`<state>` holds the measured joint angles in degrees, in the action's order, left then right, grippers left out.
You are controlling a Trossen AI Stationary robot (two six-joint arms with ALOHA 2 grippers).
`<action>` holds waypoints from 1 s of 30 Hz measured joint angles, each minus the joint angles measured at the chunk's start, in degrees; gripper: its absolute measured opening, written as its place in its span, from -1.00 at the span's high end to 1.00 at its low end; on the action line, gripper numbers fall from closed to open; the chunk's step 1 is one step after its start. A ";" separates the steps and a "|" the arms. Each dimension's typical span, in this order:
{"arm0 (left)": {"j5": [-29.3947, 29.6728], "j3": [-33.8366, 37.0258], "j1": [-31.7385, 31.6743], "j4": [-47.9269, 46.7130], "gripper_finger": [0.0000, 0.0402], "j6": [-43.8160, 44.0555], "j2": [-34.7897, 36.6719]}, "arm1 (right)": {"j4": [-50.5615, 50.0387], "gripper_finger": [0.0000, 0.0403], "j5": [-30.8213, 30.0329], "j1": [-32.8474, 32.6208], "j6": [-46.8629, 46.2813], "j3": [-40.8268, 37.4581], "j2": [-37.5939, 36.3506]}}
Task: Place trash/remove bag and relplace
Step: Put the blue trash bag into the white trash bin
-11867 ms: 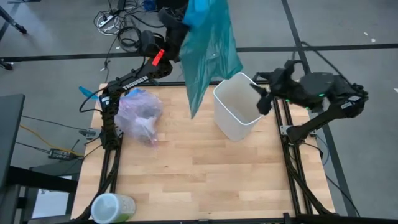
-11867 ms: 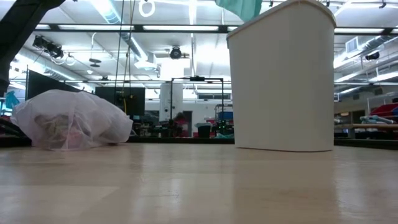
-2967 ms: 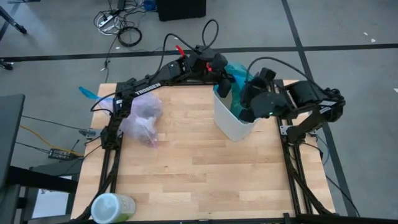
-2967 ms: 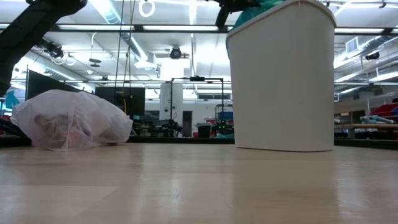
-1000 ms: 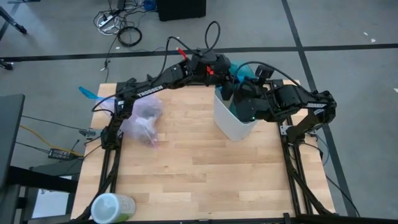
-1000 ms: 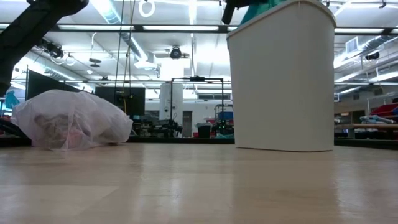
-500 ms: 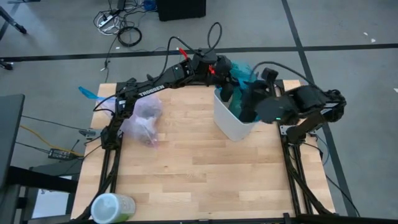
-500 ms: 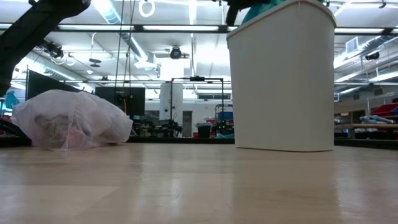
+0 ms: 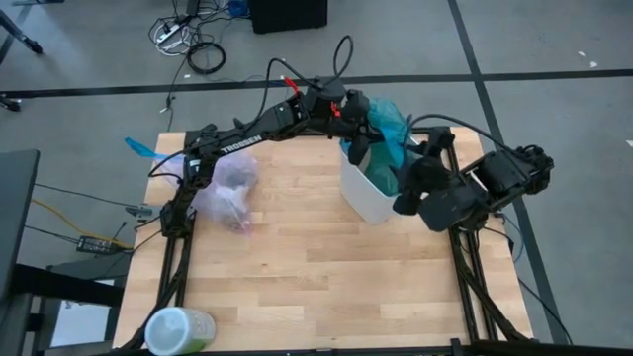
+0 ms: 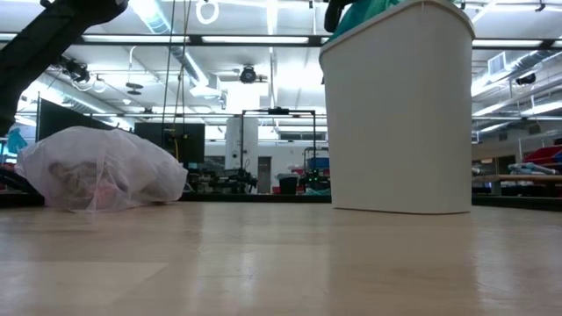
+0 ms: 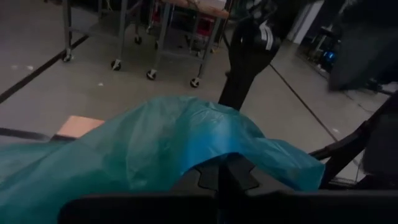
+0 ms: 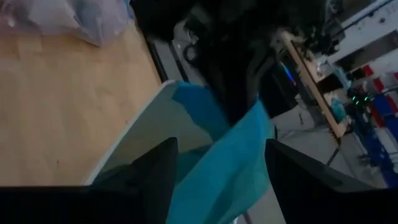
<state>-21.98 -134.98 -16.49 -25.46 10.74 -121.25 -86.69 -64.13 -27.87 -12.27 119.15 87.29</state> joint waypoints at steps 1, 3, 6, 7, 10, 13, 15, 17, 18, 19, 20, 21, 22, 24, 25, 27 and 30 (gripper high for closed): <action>-0.04 0.00 0.00 0.63 0.98 0.19 0.00 | -1.41 -0.13 0.58 -0.11 -1.94 0.03 0.36; -0.17 0.00 -0.04 1.41 0.98 0.22 0.00 | -3.66 -0.09 1.39 -0.34 -4.68 0.00 1.18; -0.27 0.00 -0.02 2.28 0.98 0.36 0.00 | -2.77 -0.03 1.39 -0.67 -3.59 -0.02 2.19; -0.36 0.00 0.00 2.42 0.98 0.40 0.00 | -3.10 -0.01 1.32 -0.67 -2.99 0.02 2.53; -0.79 0.00 0.00 2.37 0.98 0.44 0.00 | -3.32 0.06 0.73 -0.65 -1.48 0.00 4.14; -0.84 0.00 0.00 2.20 0.98 0.44 0.00 | -3.30 0.13 -2.67 -0.64 0.04 -0.04 5.15; -1.53 0.00 0.00 1.95 0.98 0.46 0.00 | -3.33 0.17 -4.50 -0.67 2.93 0.00 5.33; -2.50 0.00 0.00 1.73 0.98 0.46 0.00 | -3.30 0.21 -5.49 -0.97 4.96 0.00 5.51; -2.83 0.00 0.01 1.69 0.98 0.46 0.00 | -3.29 0.22 -6.33 -0.97 5.34 0.00 5.53; -2.96 0.00 0.02 1.69 0.98 0.48 0.00 | -3.32 0.24 -7.15 -0.97 5.49 0.00 5.47; -3.10 0.00 0.04 1.69 0.98 0.50 0.00 | -3.31 0.25 -7.87 -0.97 5.52 0.00 5.26; -3.18 0.00 0.04 1.74 0.98 0.50 0.00 | -3.30 0.25 -8.15 -0.96 5.66 0.00 5.09; -3.19 0.00 0.04 1.76 0.98 0.52 0.00 | -3.35 0.26 -8.15 -0.95 5.72 0.00 4.96; -3.19 0.00 0.04 1.84 0.98 0.54 0.00 | -3.35 0.26 -7.93 -0.63 5.98 0.00 4.92; -3.19 0.00 0.04 1.85 0.98 0.54 0.00 | -3.33 0.26 -7.50 -0.47 5.98 0.00 4.96; -3.19 0.00 0.04 1.94 0.98 0.52 0.00 | -3.31 0.26 -6.52 0.04 5.87 0.00 4.98; -3.19 0.00 0.04 1.98 0.98 0.52 0.00 | -3.32 0.27 -5.76 0.62 5.18 0.00 4.96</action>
<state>-25.17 -134.98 -16.45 -23.49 11.27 -121.25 -90.00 -69.90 -27.25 -7.08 119.15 92.25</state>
